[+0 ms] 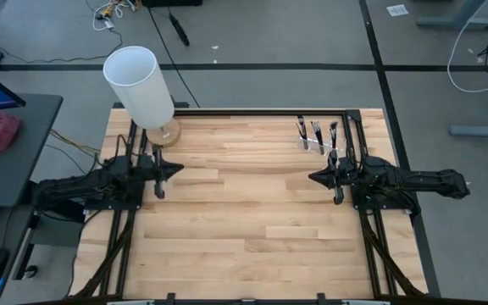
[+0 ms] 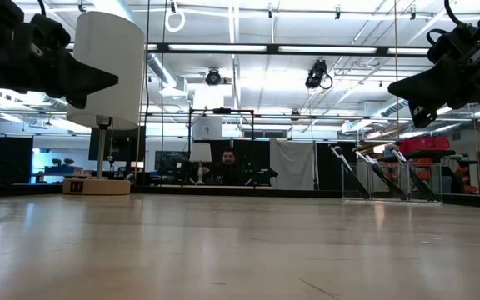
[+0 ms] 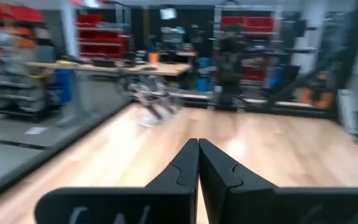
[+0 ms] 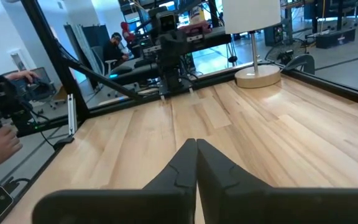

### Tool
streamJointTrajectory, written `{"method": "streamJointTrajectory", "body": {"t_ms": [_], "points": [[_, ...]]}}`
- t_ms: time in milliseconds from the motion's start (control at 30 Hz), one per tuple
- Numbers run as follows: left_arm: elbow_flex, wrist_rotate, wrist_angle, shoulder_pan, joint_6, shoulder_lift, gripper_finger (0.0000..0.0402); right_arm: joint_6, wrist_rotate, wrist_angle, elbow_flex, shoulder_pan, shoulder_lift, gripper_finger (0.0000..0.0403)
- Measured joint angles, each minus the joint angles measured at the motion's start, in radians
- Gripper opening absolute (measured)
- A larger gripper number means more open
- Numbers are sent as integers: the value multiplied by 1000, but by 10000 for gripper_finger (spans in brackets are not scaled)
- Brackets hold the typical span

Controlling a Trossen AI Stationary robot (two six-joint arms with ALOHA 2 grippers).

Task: Put items in baskets/containers
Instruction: Return to Home Position

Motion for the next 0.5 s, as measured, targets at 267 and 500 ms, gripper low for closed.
{"method": "streamJointTrajectory", "body": {"t_ms": [267,500], "points": [[-1,-161,25,14,-70,0,14,0,0,0,0,0,0,13],[0,-4,-5,-55,-88,0,14,0,0,0,0,0,0,13]]}}
